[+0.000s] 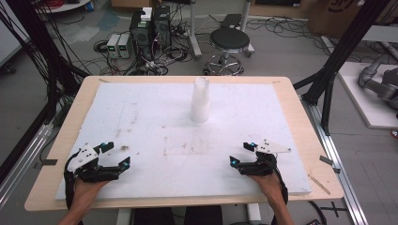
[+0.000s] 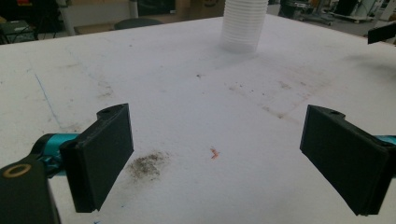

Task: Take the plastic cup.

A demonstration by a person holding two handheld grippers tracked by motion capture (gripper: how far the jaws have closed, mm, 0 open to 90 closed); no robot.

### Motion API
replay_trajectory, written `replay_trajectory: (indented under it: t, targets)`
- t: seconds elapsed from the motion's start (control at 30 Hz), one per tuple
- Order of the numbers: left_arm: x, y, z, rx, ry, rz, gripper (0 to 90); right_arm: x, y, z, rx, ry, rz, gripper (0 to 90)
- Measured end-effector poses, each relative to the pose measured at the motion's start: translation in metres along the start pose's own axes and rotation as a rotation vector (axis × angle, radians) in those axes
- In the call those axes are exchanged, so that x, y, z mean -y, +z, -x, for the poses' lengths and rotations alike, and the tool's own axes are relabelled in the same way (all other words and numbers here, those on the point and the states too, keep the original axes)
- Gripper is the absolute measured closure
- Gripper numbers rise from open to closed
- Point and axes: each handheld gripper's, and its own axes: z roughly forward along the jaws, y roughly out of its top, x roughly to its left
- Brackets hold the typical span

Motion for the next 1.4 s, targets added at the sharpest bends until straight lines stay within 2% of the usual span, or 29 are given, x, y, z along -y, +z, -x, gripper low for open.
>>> replay_trajectory:
  t: [0.27,0.6,0.73,0.87,1.07,1.3,1.37,1.4]
  targets:
    - [0.0,0.0,0.001,-0.006,0.005,0.002,9.4,0.0,0.001,0.001,-0.012,-0.008,0.0,15.3]
    - [0.0,0.001,0.0,-0.005,0.001,-0.004,9.5,-0.001,0.0,0.003,-0.022,0.026,0.001,15.3]
    - [0.0,0.001,0.001,-0.008,0.005,-0.008,9.4,-0.001,-0.002,0.006,-0.045,0.042,0.018,15.2]
    - [0.0,0.0,0.0,-0.007,0.0,0.0,9.4,-0.003,-0.006,0.008,-0.045,0.042,0.03,15.2]
    - [0.0,-0.001,-0.002,0.0,-0.02,0.01,9.4,-0.02,-0.017,0.009,-0.045,0.017,0.069,15.2]
    - [0.0,-0.001,-0.003,0.007,-0.033,0.016,9.5,-0.054,-0.035,0.015,-0.042,-0.033,0.105,15.2]
    - [0.0,-0.001,-0.004,0.007,-0.03,0.018,9.4,-0.063,-0.039,0.017,-0.039,-0.041,0.112,15.2]
    - [-0.001,-0.003,-0.005,-0.007,-0.015,0.029,9.4,-0.069,-0.042,0.019,-0.04,-0.051,0.111,15.2]
